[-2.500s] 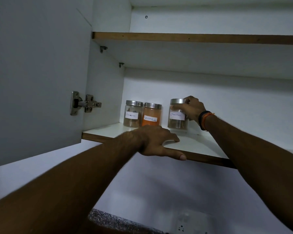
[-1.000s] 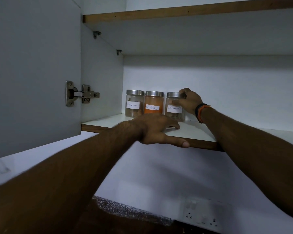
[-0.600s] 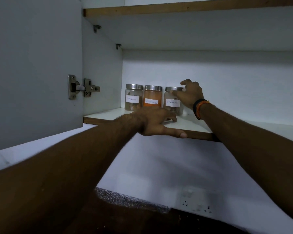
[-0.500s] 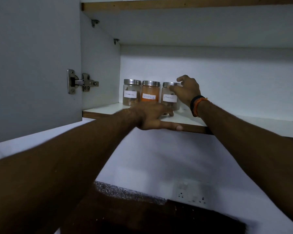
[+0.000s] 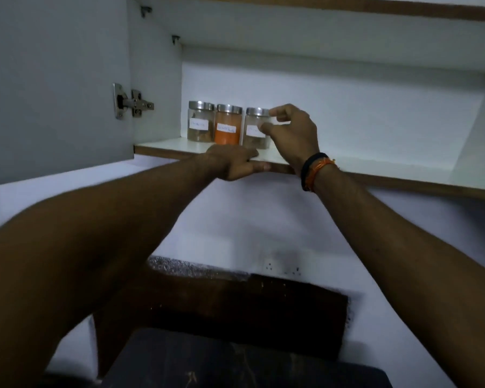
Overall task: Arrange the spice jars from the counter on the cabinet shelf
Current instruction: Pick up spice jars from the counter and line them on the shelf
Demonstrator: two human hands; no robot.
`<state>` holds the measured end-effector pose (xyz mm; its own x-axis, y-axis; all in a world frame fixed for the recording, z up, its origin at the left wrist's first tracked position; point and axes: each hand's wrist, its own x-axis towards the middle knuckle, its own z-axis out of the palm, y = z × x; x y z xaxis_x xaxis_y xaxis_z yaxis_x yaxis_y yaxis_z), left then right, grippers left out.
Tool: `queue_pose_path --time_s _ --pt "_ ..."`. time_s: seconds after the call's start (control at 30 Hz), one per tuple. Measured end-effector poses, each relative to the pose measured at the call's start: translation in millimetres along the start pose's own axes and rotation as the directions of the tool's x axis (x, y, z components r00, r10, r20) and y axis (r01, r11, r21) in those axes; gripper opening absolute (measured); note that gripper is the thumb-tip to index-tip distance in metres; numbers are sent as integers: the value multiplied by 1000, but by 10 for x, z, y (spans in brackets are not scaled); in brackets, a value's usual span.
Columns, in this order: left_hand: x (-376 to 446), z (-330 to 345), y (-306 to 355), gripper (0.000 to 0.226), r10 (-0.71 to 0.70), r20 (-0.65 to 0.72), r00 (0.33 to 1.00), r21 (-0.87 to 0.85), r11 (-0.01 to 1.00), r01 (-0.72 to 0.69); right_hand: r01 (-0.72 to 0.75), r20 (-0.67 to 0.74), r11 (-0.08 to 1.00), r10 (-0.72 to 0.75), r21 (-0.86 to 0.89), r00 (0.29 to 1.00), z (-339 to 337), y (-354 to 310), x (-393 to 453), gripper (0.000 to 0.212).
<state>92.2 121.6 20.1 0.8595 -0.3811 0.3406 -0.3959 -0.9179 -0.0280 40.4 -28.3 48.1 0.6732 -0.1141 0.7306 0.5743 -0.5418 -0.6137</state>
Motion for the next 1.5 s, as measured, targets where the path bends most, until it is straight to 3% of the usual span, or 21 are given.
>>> queue_pose_path --time_s 0.17,0.37,0.5,0.7,0.8,0.9,1.03,1.23,1.37,1.5 --pt "-308 93 126 41 78 -178 981 -63 994 -91 39 -40 999 -40 -20 998 -154 -43 -466 32" --pt "-991 516 219 68 153 -405 901 -93 974 -207 13 -106 1000 -16 -25 994 -62 156 -1109 31" --pt "-1422 922 274 71 126 -291 948 -171 968 -182 -62 -69 998 62 4 996 164 404 -1627 31" --pt "-2081 1667 310 70 33 30 999 -317 948 -22 -263 85 965 263 -11 961 510 838 -2495 30" --pt "-2429 2067 284 64 -23 204 979 -362 927 97 -399 206 913 407 -81 890 681 1061 -3008 29" --pt "-2840 2503 276 61 -97 360 928 -388 889 244 -525 346 829 558 -193 754 838 1265 -3547 32" --pt "-3353 2949 336 60 -169 516 840 -407 814 414 -579 483 748 658 -325 579 990 1467 -4197 36" --pt "-3790 3181 421 47 -137 566 813 -453 772 446 -463 650 755 646 -465 401 1104 1622 -4886 51" --pt "-3980 3270 421 45 -158 600 784 -394 795 461 -379 723 768 628 -516 288 1149 1695 -5188 88" --pt "-4095 3300 404 48 -159 614 773 -375 803 463 -231 757 803 595 -549 270 1211 1738 -5373 107"
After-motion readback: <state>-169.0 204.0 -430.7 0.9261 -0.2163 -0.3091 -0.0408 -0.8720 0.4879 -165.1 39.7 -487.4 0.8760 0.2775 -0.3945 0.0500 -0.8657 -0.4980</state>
